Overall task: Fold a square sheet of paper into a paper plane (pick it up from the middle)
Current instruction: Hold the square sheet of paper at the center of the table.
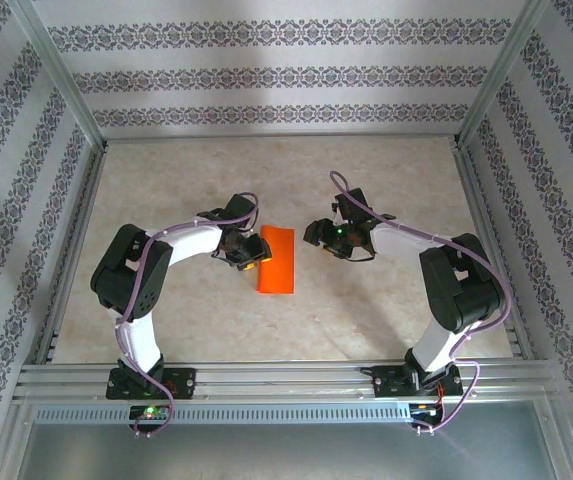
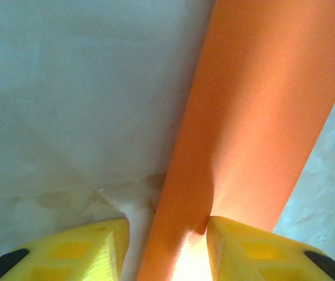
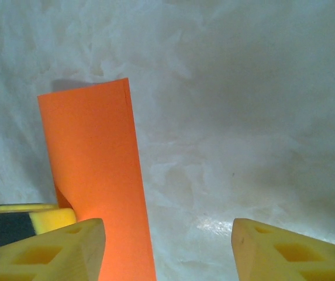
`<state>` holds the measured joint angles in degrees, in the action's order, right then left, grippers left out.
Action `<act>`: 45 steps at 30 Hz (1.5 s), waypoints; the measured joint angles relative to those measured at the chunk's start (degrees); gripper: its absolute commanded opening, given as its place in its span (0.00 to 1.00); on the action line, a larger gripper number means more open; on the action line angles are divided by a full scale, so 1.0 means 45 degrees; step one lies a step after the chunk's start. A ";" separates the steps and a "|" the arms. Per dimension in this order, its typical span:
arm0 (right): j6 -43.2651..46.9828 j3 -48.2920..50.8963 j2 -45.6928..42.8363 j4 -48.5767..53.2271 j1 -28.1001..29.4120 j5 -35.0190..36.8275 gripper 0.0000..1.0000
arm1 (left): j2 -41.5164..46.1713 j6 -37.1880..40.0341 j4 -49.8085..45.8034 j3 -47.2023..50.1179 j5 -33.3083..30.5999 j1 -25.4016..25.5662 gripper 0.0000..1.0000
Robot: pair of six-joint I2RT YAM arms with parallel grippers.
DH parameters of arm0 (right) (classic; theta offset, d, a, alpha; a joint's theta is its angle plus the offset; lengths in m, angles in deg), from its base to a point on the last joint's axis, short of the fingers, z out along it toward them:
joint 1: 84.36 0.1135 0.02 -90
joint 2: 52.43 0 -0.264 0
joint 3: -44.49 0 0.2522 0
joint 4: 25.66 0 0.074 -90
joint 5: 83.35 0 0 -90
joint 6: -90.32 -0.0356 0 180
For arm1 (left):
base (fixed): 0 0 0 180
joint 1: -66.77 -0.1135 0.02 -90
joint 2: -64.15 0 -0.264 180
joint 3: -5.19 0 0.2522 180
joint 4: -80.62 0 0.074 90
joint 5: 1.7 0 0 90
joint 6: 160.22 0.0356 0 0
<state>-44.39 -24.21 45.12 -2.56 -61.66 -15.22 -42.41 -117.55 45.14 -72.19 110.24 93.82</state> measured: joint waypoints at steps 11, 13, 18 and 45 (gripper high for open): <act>-0.0039 0.0024 0.0102 -0.0335 0.0000 0.0000 0.66 | -0.0160 -0.0151 -0.0340 -0.0272 -0.0189 0.0078 0.42; -0.0044 0.0024 0.0180 -0.0330 0.0000 0.0000 0.66 | -0.0219 -0.0102 -0.0442 -0.0355 -0.0189 0.0083 0.42; -0.0039 0.0024 0.0287 -0.0335 0.0000 0.0000 0.65 | -0.0325 0.0083 -0.0661 -0.0515 -0.0185 0.0087 0.42; -0.0044 0.0019 0.0578 -0.0350 0.0010 -0.0044 0.63 | -0.0782 0.0102 -0.1302 -0.1054 -0.0291 0.0185 0.43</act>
<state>-44.59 -24.12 47.72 -4.13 -61.62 -15.42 -45.93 -117.09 39.29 -76.93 108.92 94.65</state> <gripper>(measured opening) 0.630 0.435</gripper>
